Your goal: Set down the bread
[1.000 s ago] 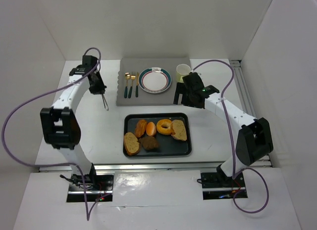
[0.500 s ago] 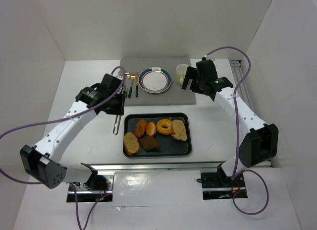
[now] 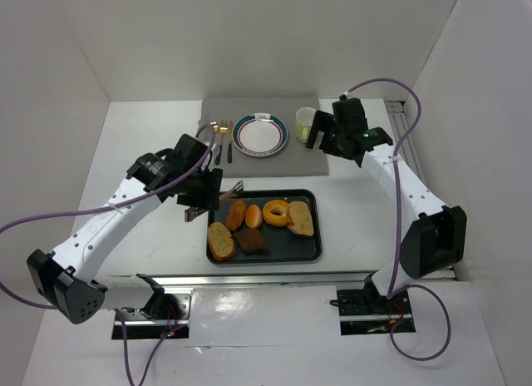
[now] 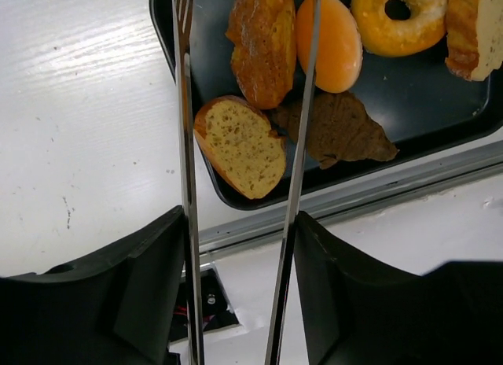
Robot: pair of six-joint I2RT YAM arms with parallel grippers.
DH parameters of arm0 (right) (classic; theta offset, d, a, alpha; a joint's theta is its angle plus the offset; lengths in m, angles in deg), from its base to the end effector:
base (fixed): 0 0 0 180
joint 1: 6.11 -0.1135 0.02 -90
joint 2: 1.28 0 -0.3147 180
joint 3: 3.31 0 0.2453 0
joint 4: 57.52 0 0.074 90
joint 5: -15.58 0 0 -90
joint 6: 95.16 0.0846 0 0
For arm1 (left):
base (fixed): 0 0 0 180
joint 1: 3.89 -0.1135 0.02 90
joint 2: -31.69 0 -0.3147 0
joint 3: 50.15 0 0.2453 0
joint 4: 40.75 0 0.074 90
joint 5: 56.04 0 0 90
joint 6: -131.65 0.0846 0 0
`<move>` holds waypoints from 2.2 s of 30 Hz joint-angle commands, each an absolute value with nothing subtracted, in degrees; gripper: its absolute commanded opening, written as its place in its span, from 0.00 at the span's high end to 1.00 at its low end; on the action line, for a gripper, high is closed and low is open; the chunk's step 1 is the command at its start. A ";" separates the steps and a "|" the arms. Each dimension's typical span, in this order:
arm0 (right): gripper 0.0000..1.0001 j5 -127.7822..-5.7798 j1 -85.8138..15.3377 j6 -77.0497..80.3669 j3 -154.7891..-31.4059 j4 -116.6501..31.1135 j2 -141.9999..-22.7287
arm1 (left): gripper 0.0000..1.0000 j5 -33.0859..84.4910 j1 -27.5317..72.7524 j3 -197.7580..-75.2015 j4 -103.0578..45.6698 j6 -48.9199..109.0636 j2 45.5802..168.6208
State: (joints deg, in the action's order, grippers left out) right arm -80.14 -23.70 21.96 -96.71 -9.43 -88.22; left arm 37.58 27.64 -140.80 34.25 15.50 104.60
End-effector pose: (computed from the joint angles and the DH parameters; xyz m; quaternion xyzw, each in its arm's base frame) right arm 0.3506 0.1023 0.3503 0.0961 0.9062 0.1135 0.3957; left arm 0.2132 -0.1245 0.3558 0.0361 0.9583 -0.1093 0.2614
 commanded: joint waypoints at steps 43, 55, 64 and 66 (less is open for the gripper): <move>0.01 -78.38 -23.95 21.74 -96.30 -10.67 -86.89 | 0.86 36.69 22.92 -175.27 26.86 11.42 129.49; 0.01 -80.84 -23.95 22.79 -94.72 -7.94 -83.20 | 0.68 34.32 20.54 -198.52 23.52 13.08 160.18; 0.01 -82.07 -23.95 23.32 -94.19 -6.80 -82.14 | 0.38 33.69 20.54 -195.36 23.51 13.61 155.19; 0.01 -82.07 -23.95 23.32 -94.19 -6.80 -82.14 | 0.36 34.22 20.54 -193.87 23.51 13.61 153.07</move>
State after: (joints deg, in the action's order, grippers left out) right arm -81.12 -23.72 23.01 -94.56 -7.64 -84.83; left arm 34.28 20.67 -194.39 25.35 13.03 159.85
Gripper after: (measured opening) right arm 0.993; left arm 0.635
